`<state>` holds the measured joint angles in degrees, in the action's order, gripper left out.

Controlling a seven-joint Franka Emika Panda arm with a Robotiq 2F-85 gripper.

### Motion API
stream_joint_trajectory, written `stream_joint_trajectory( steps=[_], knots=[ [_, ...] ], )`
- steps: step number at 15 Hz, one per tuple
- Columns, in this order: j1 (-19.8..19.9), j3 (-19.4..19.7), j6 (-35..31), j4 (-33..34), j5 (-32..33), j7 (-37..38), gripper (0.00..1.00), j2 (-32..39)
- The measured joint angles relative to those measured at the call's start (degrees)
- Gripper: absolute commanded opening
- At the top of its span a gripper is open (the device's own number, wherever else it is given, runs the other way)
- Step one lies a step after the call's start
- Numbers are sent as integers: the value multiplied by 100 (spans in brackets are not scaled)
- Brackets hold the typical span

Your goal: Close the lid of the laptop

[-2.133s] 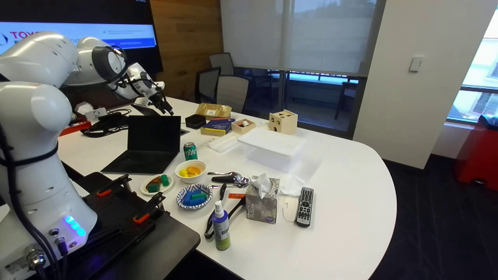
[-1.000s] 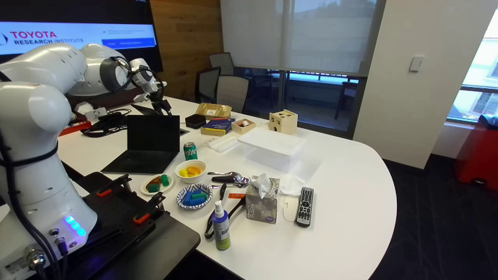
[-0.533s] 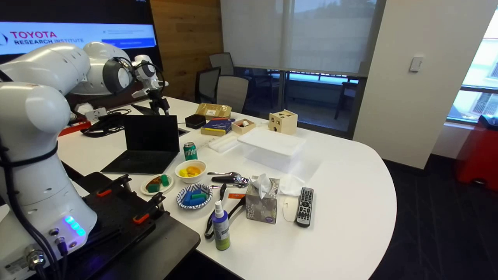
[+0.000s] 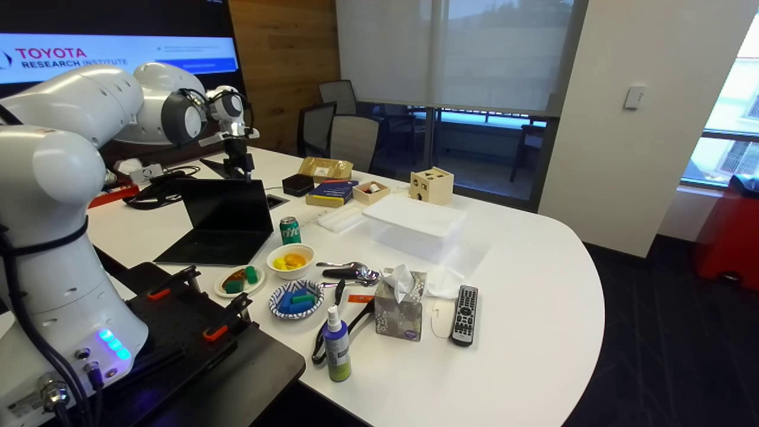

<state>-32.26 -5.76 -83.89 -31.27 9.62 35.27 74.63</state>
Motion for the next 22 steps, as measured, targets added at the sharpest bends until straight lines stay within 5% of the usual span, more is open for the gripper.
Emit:
stream_joint_trajectory(
  steps=[6,22],
  knots=[
    [64,-203,984,-5,-11,-429,100,30],
    [10,-454,1823,-70,-8,-772,100,463]
  ],
)
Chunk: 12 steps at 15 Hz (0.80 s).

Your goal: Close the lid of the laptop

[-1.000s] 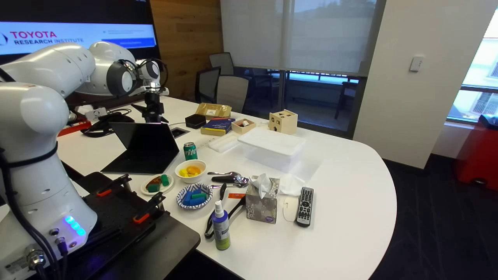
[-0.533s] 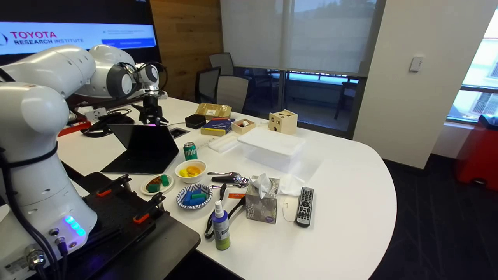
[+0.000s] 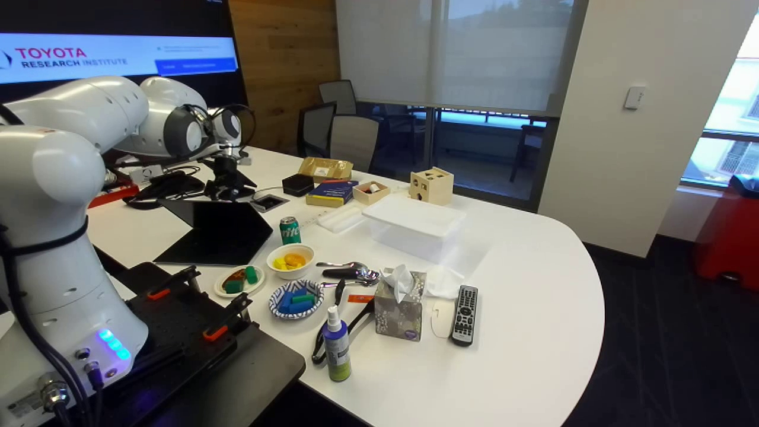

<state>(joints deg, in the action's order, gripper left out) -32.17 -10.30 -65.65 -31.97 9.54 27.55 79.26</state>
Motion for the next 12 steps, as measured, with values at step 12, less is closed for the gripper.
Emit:
stream_joint_trajectory(
  steps=[12],
  knots=[
    [-16,41,178,-335,-248,259,100,513]
  ],
)
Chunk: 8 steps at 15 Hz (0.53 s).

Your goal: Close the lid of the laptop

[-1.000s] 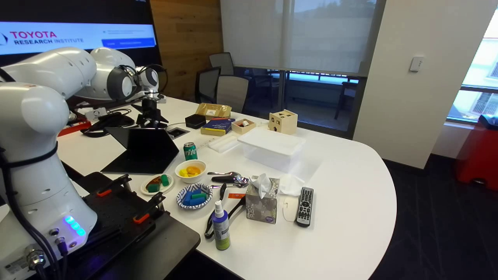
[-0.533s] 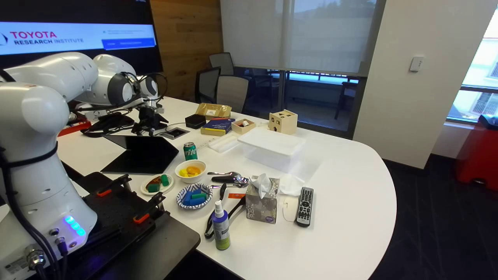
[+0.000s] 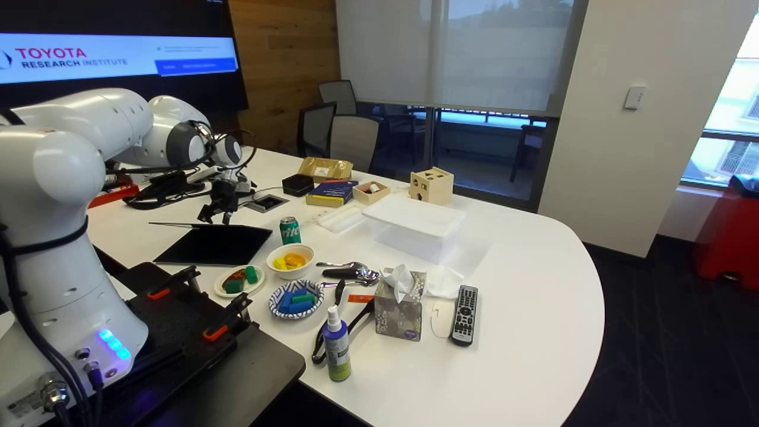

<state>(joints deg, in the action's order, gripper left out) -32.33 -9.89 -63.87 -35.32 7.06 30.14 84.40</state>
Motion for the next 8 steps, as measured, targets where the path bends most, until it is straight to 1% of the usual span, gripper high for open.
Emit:
stream_joint_trajectory(
  steps=[1,4,8],
  knots=[
    [2,121,-111,-143,-206,1,100,10],
    [12,330,-793,-547,-612,18,100,52],
    [28,435,-1522,-954,-847,113,100,85]
  ],
)
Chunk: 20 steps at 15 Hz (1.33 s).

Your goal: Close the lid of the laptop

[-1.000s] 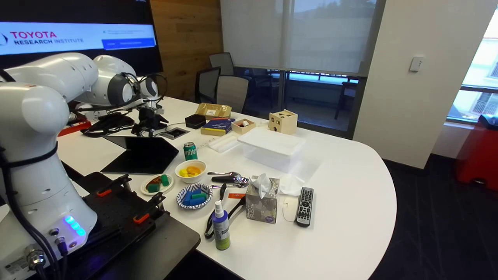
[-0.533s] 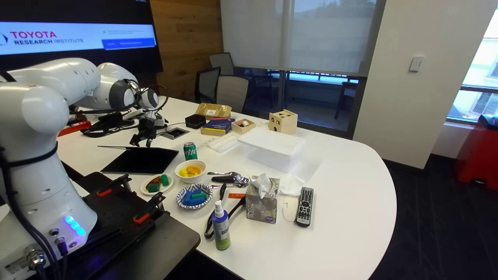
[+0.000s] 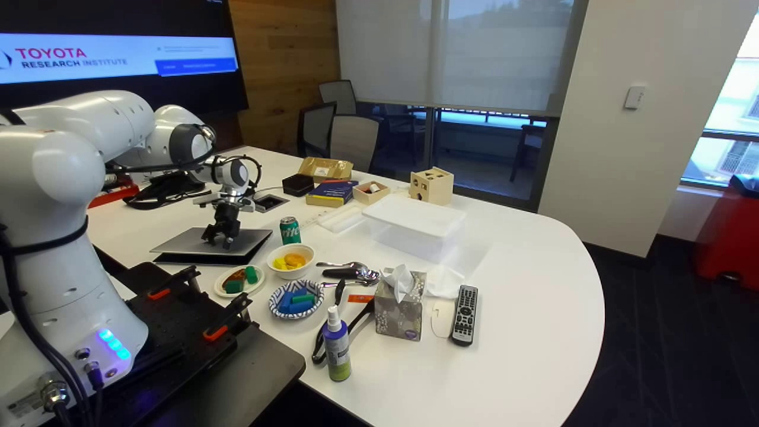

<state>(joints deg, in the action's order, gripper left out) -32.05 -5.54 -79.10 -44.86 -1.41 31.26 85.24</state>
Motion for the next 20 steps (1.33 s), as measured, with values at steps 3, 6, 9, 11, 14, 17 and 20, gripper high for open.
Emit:
stream_joint_trajectory(
  steps=[3,6,9,11,14,17,20],
  knots=[
    [38,3,-521,-72,-11,171,100,-64],
    [89,19,-896,-81,-4,258,100,-385],
    [93,46,-967,-121,-1,306,100,-914],
    [96,84,-1112,-241,0,408,100,-1338],
    [96,198,-1541,-659,40,672,100,-2053],
    [75,391,-1960,-1255,133,1059,100,-2784],
    [68,544,-2318,-1904,245,1365,100,-3474]
  ],
)
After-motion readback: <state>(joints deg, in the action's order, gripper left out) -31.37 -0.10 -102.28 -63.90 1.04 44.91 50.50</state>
